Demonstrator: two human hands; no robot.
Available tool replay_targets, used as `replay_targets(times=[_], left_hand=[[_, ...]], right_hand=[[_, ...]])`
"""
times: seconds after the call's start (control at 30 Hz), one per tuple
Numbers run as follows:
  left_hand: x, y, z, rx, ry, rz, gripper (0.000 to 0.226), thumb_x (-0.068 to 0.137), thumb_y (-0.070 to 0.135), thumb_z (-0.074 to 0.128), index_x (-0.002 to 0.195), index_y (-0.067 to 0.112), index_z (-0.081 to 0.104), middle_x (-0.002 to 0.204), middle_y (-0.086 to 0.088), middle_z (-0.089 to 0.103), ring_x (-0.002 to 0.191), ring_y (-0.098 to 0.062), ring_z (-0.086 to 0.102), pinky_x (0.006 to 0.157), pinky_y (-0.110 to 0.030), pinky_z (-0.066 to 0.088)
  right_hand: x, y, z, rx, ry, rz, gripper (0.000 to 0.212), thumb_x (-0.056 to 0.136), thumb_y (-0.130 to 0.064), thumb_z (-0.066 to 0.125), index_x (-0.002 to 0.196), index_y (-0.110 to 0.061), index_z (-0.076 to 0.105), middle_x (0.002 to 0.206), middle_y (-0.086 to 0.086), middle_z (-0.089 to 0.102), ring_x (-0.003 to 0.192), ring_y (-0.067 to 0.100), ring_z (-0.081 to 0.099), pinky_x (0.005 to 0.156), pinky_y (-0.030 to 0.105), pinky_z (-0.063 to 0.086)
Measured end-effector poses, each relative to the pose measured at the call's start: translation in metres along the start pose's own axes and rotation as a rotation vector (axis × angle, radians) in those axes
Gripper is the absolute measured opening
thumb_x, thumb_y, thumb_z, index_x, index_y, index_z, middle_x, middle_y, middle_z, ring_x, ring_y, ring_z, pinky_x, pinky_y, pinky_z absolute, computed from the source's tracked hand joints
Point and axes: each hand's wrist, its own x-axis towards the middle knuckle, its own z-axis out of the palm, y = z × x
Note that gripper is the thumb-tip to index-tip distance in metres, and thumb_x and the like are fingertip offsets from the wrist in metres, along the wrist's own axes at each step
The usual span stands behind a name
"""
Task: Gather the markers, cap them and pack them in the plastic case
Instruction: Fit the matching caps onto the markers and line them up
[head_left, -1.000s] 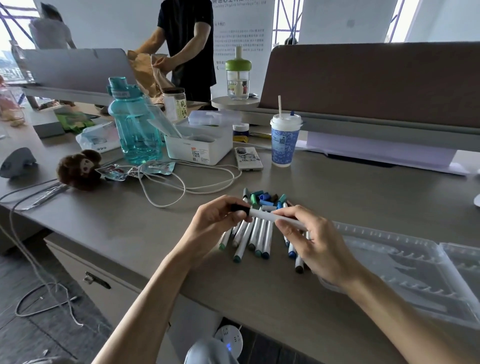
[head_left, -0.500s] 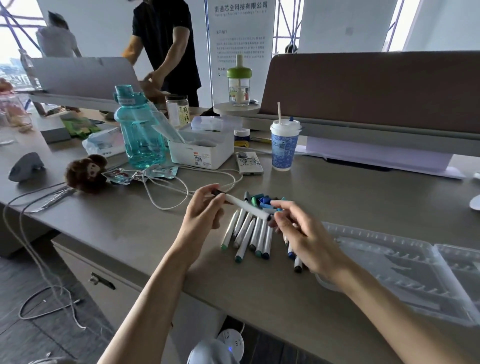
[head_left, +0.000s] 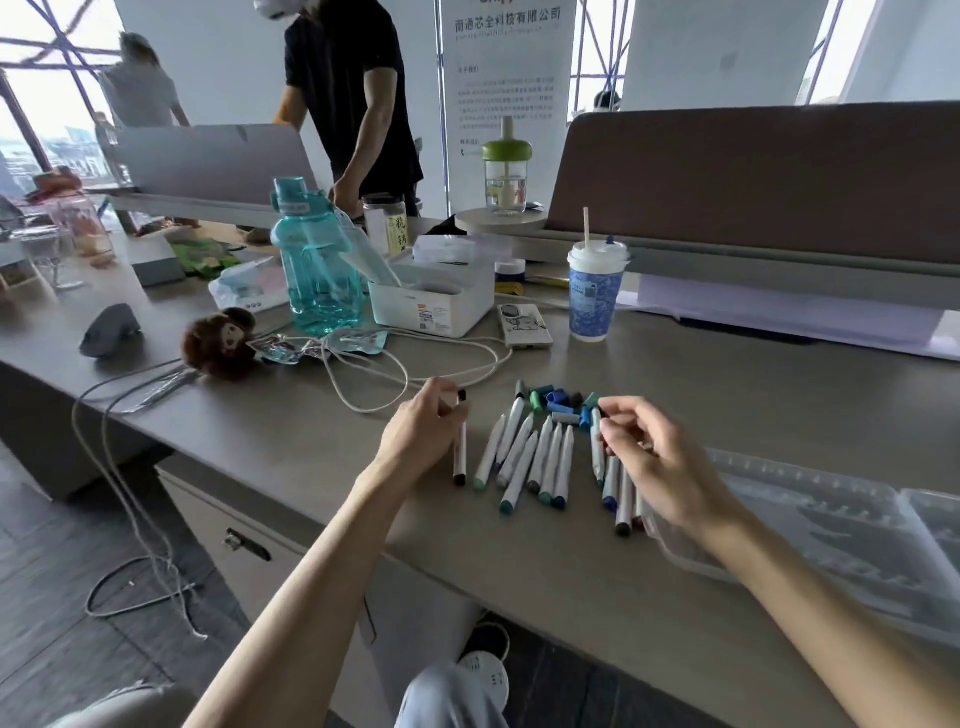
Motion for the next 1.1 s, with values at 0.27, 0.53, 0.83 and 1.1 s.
replay_targets(times=[0.27, 0.53, 0.83, 1.1], left_hand=[[-0.012, -0.01, 0.005, 0.064, 0.042, 0.19, 0.024, 0.087, 0.029, 0.06, 0.111, 0.029, 0.063, 0.107, 0.008, 0.063, 0.106, -0.018, 0.054, 0.09, -0.03, 0.043], [-0.015, -0.008, 0.01, 0.091, -0.002, 0.346, 0.011, 0.086, 0.03, 0.065, 0.097, 0.033, 0.067, 0.098, 0.012, 0.059, 0.101, -0.013, 0.05, 0.09, -0.032, 0.044], [-0.013, -0.011, 0.011, 0.108, -0.011, 0.372, 0.013, 0.088, 0.033, 0.065, 0.1, 0.032, 0.066, 0.088, 0.016, 0.054, 0.088, -0.006, 0.046, 0.078, -0.024, 0.037], [-0.015, -0.008, 0.01, 0.127, -0.034, 0.354, 0.008, 0.087, 0.033, 0.064, 0.095, 0.037, 0.064, 0.083, 0.016, 0.055, 0.083, -0.007, 0.048, 0.073, -0.025, 0.039]], right_hand=[[0.004, 0.004, -0.021, -0.397, 0.045, -0.045, 0.007, 0.091, -0.024, 0.064, 0.097, -0.022, 0.068, 0.079, -0.012, 0.063, 0.073, 0.009, 0.062, 0.067, 0.027, 0.051], [0.0, 0.006, -0.026, -0.663, -0.156, -0.099, 0.015, 0.088, -0.037, 0.068, 0.089, -0.022, 0.071, 0.083, -0.006, 0.064, 0.076, 0.013, 0.06, 0.071, 0.035, 0.052], [0.002, 0.013, -0.045, -0.659, -0.19, -0.056, 0.011, 0.092, -0.029, 0.065, 0.101, -0.023, 0.069, 0.083, -0.012, 0.062, 0.075, 0.009, 0.059, 0.071, 0.032, 0.05], [0.005, 0.01, -0.04, -0.68, -0.224, 0.025, 0.017, 0.094, -0.04, 0.058, 0.103, -0.028, 0.066, 0.088, -0.009, 0.067, 0.08, 0.01, 0.061, 0.076, 0.033, 0.053]])
